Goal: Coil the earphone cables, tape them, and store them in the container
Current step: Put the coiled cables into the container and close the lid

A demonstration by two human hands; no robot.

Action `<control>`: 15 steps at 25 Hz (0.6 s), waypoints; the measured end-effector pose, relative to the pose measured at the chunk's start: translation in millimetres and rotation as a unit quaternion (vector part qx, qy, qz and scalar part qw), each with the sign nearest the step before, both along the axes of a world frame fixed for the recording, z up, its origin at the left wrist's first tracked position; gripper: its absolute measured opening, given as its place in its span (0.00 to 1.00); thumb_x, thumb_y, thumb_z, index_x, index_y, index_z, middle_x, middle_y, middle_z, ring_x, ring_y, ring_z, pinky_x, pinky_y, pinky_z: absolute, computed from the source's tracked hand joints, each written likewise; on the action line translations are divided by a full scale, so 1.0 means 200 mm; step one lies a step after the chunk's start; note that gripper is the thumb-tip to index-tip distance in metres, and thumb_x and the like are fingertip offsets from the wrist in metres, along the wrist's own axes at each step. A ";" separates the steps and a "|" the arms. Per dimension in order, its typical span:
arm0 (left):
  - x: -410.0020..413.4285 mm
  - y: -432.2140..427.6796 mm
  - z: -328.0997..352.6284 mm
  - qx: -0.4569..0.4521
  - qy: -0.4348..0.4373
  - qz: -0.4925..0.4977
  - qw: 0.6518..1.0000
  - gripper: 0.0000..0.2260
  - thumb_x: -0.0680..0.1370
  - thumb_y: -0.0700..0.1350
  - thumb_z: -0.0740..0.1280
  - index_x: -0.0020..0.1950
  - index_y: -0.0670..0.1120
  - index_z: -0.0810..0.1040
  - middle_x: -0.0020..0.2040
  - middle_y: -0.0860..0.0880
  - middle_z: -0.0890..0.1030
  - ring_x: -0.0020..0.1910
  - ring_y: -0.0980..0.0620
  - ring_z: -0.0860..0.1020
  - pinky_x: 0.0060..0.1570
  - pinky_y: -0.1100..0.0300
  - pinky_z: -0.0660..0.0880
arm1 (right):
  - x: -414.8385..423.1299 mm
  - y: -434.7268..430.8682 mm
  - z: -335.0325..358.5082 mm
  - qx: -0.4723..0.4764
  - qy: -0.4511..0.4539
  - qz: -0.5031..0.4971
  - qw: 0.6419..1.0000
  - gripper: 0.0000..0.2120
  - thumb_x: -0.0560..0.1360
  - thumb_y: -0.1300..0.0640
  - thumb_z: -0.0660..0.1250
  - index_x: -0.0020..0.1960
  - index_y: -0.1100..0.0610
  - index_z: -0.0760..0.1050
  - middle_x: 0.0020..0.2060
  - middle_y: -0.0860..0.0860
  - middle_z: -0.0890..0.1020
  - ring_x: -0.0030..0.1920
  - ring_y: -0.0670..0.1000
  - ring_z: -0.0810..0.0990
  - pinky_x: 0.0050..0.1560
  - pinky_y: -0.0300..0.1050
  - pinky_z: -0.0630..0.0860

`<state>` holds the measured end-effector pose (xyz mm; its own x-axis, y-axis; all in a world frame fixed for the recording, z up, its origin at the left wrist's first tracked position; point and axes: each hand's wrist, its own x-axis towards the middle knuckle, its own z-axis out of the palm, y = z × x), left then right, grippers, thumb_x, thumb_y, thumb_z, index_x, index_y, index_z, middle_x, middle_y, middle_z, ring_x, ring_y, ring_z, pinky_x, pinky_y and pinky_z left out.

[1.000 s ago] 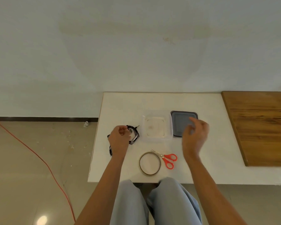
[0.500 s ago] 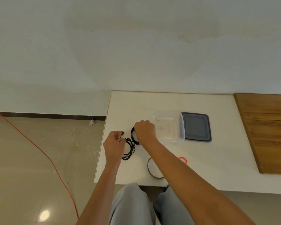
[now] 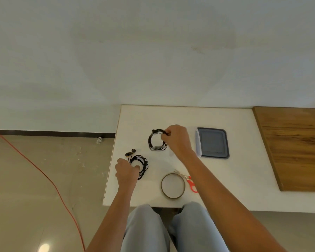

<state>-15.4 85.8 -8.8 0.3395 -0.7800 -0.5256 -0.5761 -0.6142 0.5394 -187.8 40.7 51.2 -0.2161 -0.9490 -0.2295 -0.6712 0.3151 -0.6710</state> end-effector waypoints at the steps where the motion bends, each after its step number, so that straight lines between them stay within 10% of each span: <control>1: 0.00 0.00 0.00 -0.005 -0.001 -0.009 1.000 0.18 0.74 0.36 0.69 0.60 0.35 0.68 0.57 0.36 0.75 0.46 0.42 0.75 0.38 0.55 0.70 | -0.09 0.02 0.04 -0.019 -0.010 -0.032 0.999 0.05 0.71 0.61 0.68 0.38 0.61 0.80 0.27 0.51 0.76 0.25 0.46 0.71 0.23 0.35 0.64; 10: -0.03 -0.01 -0.05 -0.020 -0.022 -0.023 0.999 0.03 0.74 0.33 0.63 0.43 0.37 0.70 0.36 0.40 0.75 0.34 0.44 0.73 0.26 0.58 0.63 | -0.30 0.06 -0.14 0.126 0.210 -0.018 0.969 0.16 0.74 0.71 0.61 0.31 0.59 0.63 0.30 0.53 0.70 0.37 0.55 0.73 0.35 0.43 0.69; 15: -0.03 -0.06 0.02 -0.111 0.009 -0.059 0.992 0.08 0.77 0.37 0.64 0.55 0.38 0.78 0.46 0.40 0.83 0.41 0.46 0.78 0.36 0.60 0.72 | -0.26 0.04 -0.17 0.154 0.218 0.008 0.964 0.10 0.77 0.64 0.64 0.38 0.59 0.69 0.35 0.52 0.74 0.38 0.53 0.74 0.35 0.43 0.71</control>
